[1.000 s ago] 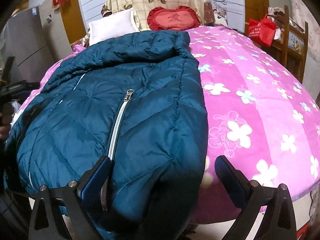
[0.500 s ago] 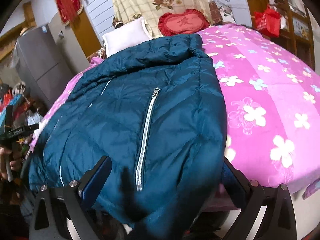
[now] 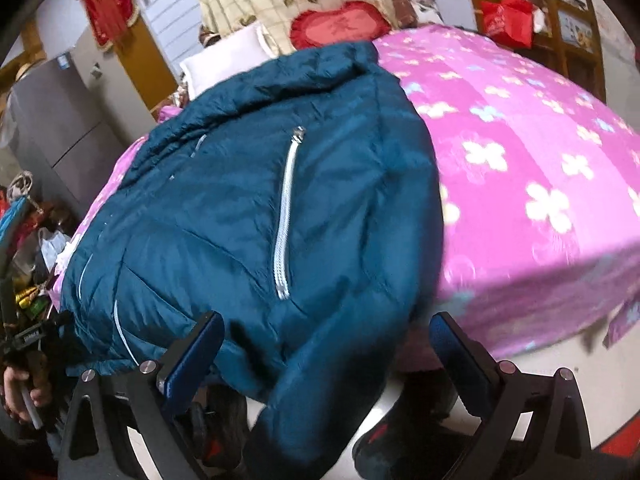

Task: Fold large clothes

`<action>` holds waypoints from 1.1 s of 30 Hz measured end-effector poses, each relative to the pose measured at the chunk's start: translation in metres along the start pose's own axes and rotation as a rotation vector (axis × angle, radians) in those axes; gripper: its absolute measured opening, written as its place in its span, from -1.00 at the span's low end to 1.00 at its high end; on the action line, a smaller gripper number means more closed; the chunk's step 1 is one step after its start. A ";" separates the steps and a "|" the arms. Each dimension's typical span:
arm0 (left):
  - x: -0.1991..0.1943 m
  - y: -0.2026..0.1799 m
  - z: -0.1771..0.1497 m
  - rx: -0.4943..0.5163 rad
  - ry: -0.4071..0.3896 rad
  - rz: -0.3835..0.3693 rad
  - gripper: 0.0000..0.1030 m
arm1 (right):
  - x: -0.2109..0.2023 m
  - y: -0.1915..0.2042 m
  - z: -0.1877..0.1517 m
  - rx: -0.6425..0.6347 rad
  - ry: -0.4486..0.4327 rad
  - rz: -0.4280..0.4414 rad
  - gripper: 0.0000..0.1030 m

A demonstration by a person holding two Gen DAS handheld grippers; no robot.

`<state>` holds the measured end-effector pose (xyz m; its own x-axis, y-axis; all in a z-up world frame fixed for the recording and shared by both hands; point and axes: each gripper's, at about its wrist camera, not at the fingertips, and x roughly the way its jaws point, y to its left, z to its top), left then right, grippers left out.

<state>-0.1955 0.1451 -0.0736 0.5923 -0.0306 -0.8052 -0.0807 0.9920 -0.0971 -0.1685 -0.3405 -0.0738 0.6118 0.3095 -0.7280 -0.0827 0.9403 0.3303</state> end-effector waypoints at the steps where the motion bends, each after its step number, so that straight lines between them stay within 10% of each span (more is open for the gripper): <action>1: 0.000 -0.004 -0.002 0.014 -0.002 -0.023 0.98 | 0.000 -0.001 -0.001 0.007 -0.001 0.007 0.90; 4: 0.003 -0.012 -0.004 0.050 -0.011 -0.061 0.96 | -0.002 -0.001 -0.002 0.007 -0.013 0.034 0.87; 10: 0.026 -0.013 -0.002 0.011 0.095 -0.205 -0.45 | 0.002 -0.002 -0.006 0.022 0.023 0.042 0.55; 14: 0.025 -0.016 -0.004 0.004 0.093 -0.209 -0.43 | 0.005 -0.001 -0.009 0.018 0.043 0.047 0.46; 17: 0.029 -0.012 -0.005 -0.023 0.108 -0.192 -0.03 | 0.006 -0.002 -0.010 0.026 0.043 0.047 0.46; 29: 0.029 -0.017 -0.006 -0.009 0.084 -0.176 0.01 | 0.007 -0.006 -0.012 0.056 0.012 0.035 0.46; 31: 0.025 -0.017 -0.005 -0.003 0.061 -0.175 -0.01 | 0.005 -0.005 -0.011 0.048 0.003 0.048 0.17; 33: 0.020 -0.018 -0.005 0.011 0.046 -0.191 -0.53 | 0.004 -0.002 -0.009 0.031 0.008 0.043 0.02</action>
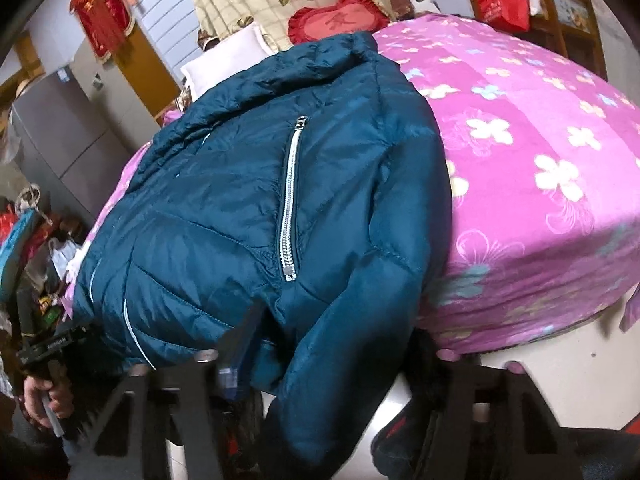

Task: Fold large clothes

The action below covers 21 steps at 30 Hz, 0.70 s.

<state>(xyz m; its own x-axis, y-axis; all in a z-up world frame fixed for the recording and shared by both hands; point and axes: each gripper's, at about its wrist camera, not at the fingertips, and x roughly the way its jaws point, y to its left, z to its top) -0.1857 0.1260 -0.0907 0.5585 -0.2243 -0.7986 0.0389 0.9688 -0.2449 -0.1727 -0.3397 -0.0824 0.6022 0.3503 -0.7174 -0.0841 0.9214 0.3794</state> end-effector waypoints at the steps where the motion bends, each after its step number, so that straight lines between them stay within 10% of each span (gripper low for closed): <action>1: -0.002 -0.001 0.000 0.005 -0.007 -0.005 -0.57 | 0.000 0.000 0.000 0.002 0.007 0.003 -0.11; 8: -0.019 0.000 0.003 0.008 -0.037 -0.025 -0.78 | -0.018 0.002 -0.001 0.020 -0.014 0.034 -0.66; 21: -0.073 0.012 0.031 -0.032 -0.178 -0.033 -0.79 | -0.071 0.007 0.001 0.007 -0.169 0.097 -0.73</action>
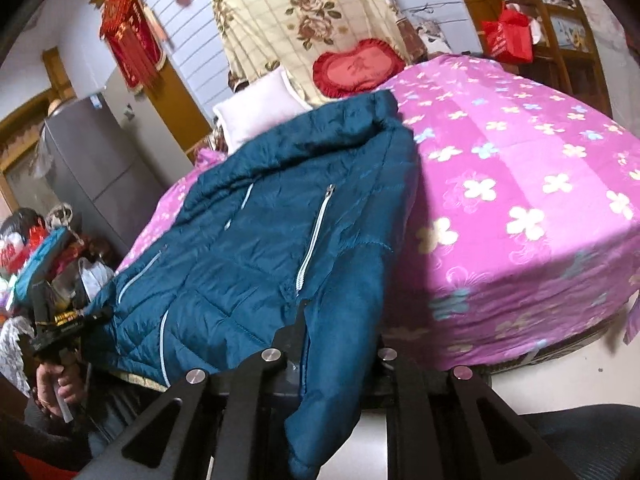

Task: Fold large clothes

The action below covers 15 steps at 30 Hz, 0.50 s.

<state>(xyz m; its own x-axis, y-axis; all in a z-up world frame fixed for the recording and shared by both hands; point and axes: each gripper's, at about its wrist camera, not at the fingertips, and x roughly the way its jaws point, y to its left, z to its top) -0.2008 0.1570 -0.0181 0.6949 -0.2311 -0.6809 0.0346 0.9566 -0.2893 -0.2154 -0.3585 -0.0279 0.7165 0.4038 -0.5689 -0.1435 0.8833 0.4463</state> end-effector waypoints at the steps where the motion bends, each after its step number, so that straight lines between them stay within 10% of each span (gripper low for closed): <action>1: -0.002 0.000 0.002 0.000 -0.007 0.004 -0.79 | -0.004 -0.001 0.001 0.003 -0.015 0.002 -0.73; 15: -0.017 0.006 0.009 0.007 -0.047 0.030 -0.80 | -0.025 -0.001 0.008 -0.029 -0.068 0.021 -0.76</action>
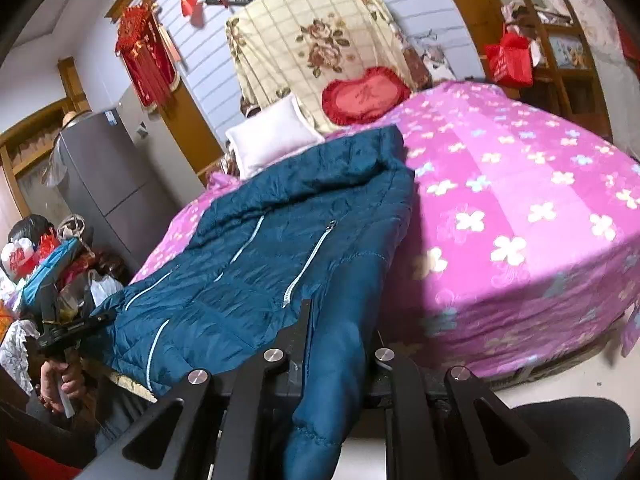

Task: Fold large clothes

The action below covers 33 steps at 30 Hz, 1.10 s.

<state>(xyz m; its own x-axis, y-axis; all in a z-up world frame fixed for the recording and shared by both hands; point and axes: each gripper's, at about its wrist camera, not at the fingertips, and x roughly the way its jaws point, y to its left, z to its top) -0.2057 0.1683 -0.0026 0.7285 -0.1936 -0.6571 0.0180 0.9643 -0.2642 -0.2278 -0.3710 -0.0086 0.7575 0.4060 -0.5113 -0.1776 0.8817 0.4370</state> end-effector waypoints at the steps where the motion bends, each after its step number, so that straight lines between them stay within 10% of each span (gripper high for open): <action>1: 0.001 0.000 -0.002 -0.001 0.008 -0.002 -0.80 | 0.002 0.000 0.000 -0.003 0.006 0.000 -0.77; 33: -0.053 -0.008 0.037 -0.015 -0.136 0.030 -0.83 | -0.044 0.022 0.041 -0.055 -0.130 0.006 -0.77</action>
<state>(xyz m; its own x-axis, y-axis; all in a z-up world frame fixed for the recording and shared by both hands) -0.2188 0.1773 0.0604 0.8146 -0.1376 -0.5635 -0.0149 0.9662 -0.2574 -0.2393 -0.3788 0.0536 0.8309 0.3797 -0.4067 -0.2136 0.8926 0.3971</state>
